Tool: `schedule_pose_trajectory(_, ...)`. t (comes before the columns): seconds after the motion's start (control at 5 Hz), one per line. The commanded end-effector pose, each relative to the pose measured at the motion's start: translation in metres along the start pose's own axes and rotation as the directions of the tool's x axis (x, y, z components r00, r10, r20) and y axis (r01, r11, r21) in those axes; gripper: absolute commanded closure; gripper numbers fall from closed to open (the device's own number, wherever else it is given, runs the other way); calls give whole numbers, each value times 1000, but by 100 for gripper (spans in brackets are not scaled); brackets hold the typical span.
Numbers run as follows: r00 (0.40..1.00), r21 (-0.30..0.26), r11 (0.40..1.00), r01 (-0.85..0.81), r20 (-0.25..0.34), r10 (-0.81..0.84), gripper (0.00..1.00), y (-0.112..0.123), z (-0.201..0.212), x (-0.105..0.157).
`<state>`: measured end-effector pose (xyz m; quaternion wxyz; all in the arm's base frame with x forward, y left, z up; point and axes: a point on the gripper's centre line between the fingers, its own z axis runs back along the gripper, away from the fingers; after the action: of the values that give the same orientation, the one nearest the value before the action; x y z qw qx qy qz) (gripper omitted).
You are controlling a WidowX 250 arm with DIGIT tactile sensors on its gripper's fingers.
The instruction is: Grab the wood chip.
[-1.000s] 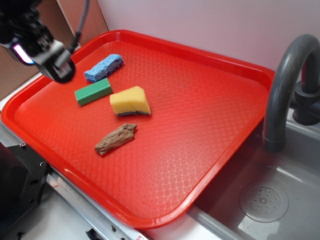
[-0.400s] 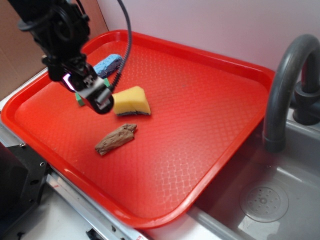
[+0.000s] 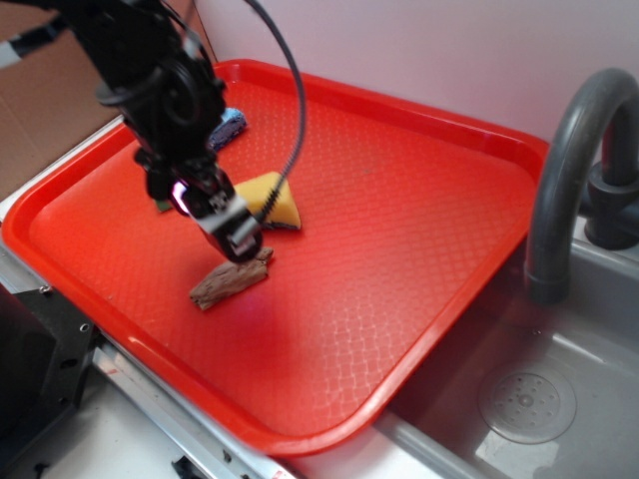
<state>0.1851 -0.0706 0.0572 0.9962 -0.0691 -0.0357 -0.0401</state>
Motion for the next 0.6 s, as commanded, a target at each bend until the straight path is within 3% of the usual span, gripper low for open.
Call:
schedule_pose_trajectory(0.0,997,10,1000,28,-69,-27,0,-14,-33,-10)
schedule_pose_trajectory(0.4,995,46,999,-8,-97,13,0,-9,-42,-20)
